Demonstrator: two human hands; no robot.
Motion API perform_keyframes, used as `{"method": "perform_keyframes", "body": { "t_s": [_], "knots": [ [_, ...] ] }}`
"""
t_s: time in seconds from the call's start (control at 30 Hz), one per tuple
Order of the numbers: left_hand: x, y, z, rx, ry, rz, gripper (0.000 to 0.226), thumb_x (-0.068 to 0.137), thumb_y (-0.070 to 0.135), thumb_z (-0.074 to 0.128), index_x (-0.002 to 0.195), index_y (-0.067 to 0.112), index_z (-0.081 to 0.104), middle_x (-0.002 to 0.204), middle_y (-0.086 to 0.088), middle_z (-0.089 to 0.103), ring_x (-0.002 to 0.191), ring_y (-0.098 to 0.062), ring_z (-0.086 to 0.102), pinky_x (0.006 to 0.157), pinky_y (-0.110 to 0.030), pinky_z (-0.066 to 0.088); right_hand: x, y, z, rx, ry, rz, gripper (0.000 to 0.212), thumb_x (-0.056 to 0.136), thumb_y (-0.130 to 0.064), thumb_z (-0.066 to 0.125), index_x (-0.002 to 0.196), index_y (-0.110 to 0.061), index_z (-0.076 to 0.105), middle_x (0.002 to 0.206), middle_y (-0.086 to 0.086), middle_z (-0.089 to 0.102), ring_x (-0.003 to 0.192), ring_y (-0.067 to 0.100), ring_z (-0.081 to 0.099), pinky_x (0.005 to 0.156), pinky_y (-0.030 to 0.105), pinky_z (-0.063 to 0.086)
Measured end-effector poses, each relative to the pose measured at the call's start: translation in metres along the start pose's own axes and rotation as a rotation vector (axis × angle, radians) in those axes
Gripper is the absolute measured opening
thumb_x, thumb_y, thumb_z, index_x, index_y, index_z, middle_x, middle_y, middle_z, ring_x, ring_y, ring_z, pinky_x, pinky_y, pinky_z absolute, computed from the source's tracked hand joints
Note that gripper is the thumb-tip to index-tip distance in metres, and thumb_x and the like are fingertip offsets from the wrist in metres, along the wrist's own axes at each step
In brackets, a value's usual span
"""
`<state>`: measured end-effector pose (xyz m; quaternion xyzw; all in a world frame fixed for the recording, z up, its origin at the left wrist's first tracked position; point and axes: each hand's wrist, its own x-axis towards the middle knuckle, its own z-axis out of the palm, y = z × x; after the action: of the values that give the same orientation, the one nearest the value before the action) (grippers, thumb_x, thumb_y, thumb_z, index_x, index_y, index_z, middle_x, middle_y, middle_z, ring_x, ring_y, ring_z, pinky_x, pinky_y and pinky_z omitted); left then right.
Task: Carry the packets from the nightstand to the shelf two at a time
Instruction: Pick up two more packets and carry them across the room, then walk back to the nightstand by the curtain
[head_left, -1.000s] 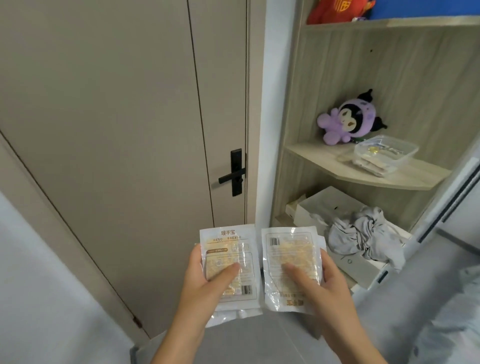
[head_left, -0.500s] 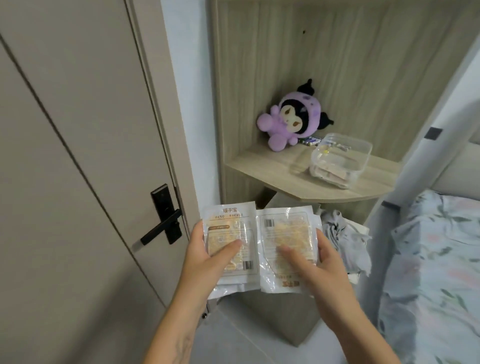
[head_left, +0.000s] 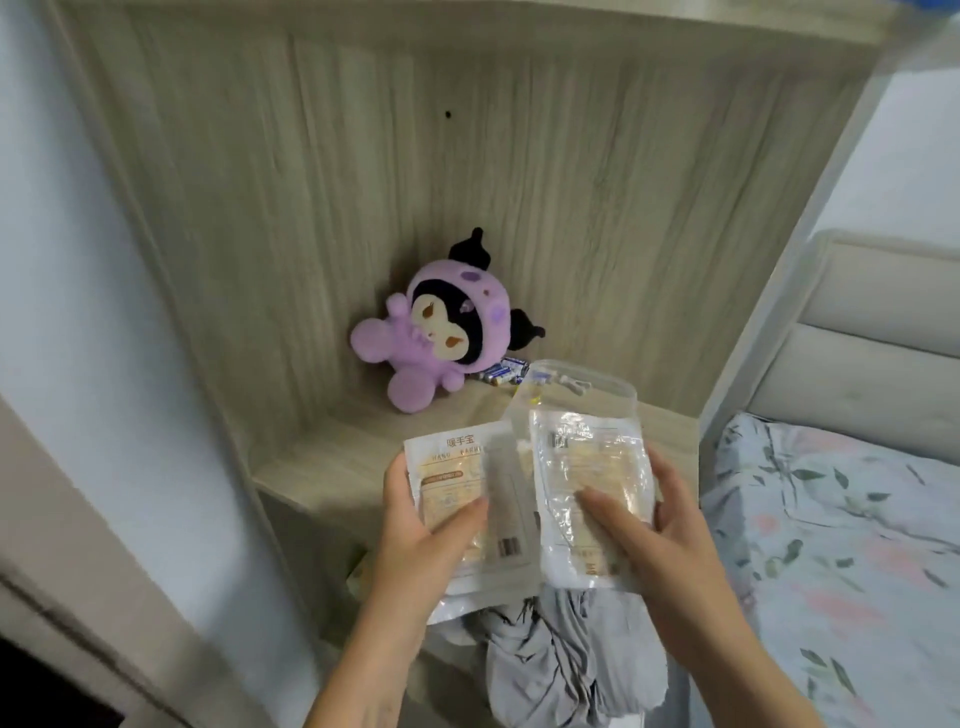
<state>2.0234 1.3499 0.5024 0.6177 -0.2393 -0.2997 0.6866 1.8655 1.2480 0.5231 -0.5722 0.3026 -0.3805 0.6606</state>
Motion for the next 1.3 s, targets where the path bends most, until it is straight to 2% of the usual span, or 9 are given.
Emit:
{"method": "perform_keyframes", "body": {
  "t_s": [0.17,0.33,0.43,0.53,0.67,0.87,1.07,1.17,1.3],
  "knots": [
    [0.036,0.005,0.050,-0.120,-0.036,-0.099,0.054,0.092,0.003,0.054,0.138,0.026,0.037,0.113,0.000,0.069,0.101,-0.014,0.068,0.089,-0.036,0.054,0.049,0.004,-0.002,-0.057,-0.027,0.045,0.030,0.084,-0.016,0.069,0.112,-0.010,0.064,0.100,0.009,0.076,0.093,0.028,0.073,0.078,0.038,0.060],
    [0.051,0.006,0.074,-0.281,-0.044,-0.268,0.057,0.086,0.049,0.052,0.133,0.017,0.051,0.123,-0.008,0.066,0.104,-0.021,0.067,0.086,-0.040,0.056,0.065,0.016,0.012,-0.180,-0.038,0.026,0.032,0.081,-0.031,0.075,0.110,-0.027,0.063,0.113,0.009,0.068,0.101,0.020,0.069,0.087,0.038,0.057],
    [0.058,0.010,0.074,-0.322,-0.101,-0.298,0.049,0.093,0.029,0.056,0.140,0.019,0.045,0.120,-0.005,0.068,0.095,-0.015,0.070,0.069,-0.025,0.057,0.071,0.011,0.013,-0.182,-0.114,0.029,0.050,0.084,-0.029,0.073,0.126,-0.028,0.046,0.120,0.006,0.065,0.106,0.015,0.067,0.087,0.031,0.056],
    [0.065,0.021,0.070,-0.355,-0.188,-0.236,0.029,0.096,0.015,0.050,0.124,0.024,0.057,0.101,-0.004,0.075,0.091,-0.021,0.073,0.068,-0.033,0.059,0.077,-0.005,0.014,-0.219,-0.224,0.082,0.057,0.080,-0.036,0.074,0.129,-0.034,0.044,0.118,-0.005,0.068,0.107,0.010,0.067,0.090,0.034,0.056],
    [0.078,0.038,0.062,-0.380,-0.293,-0.156,0.034,0.092,0.008,0.053,0.121,0.025,0.057,0.105,-0.007,0.074,0.092,-0.023,0.072,0.066,-0.035,0.059,0.088,-0.028,0.014,-0.297,-0.314,0.067,0.035,0.085,-0.027,0.069,0.117,-0.026,0.056,0.097,-0.007,0.073,0.085,0.017,0.073,0.057,0.037,0.060],
    [0.108,0.034,0.050,0.146,-0.232,0.102,0.033,0.083,0.037,0.061,0.116,0.033,0.058,0.126,0.007,0.059,0.118,-0.010,0.055,0.099,-0.028,0.043,0.131,-0.045,-0.010,-0.383,-0.239,-0.050,0.034,0.085,-0.021,0.068,0.115,-0.020,0.052,0.100,0.002,0.071,0.082,0.022,0.073,0.053,0.037,0.058],
    [0.106,-0.018,0.050,1.055,-0.306,0.435,0.050,0.088,0.047,0.041,0.124,0.020,0.061,0.122,0.006,0.064,0.122,-0.014,0.053,0.103,-0.030,0.039,0.221,-0.048,-0.021,-1.209,-0.506,0.284,0.070,0.088,-0.028,0.069,0.144,-0.020,0.029,0.138,0.007,0.049,0.108,0.026,0.063,0.079,0.043,0.060],
    [0.102,-0.037,0.060,1.215,-0.317,0.480,0.048,0.082,0.043,0.036,0.098,0.013,0.071,0.103,-0.001,0.071,0.108,-0.021,0.063,0.089,-0.039,0.054,0.244,-0.022,-0.004,-1.623,-0.736,0.403,0.074,0.086,-0.037,0.070,0.144,-0.015,0.029,0.146,0.008,0.040,0.121,0.031,0.052,0.092,0.041,0.054],
    [0.098,-0.038,0.064,1.208,-0.241,0.561,0.028,0.079,0.037,0.041,0.077,0.023,0.066,0.083,0.008,0.067,0.087,-0.016,0.062,0.067,-0.034,0.055,0.264,-0.008,-0.006,-1.697,-0.780,0.475,0.087,0.087,-0.047,0.065,0.152,-0.016,0.015,0.157,0.005,0.028,0.140,0.028,0.034,0.112,0.040,0.035]
  ]
}}
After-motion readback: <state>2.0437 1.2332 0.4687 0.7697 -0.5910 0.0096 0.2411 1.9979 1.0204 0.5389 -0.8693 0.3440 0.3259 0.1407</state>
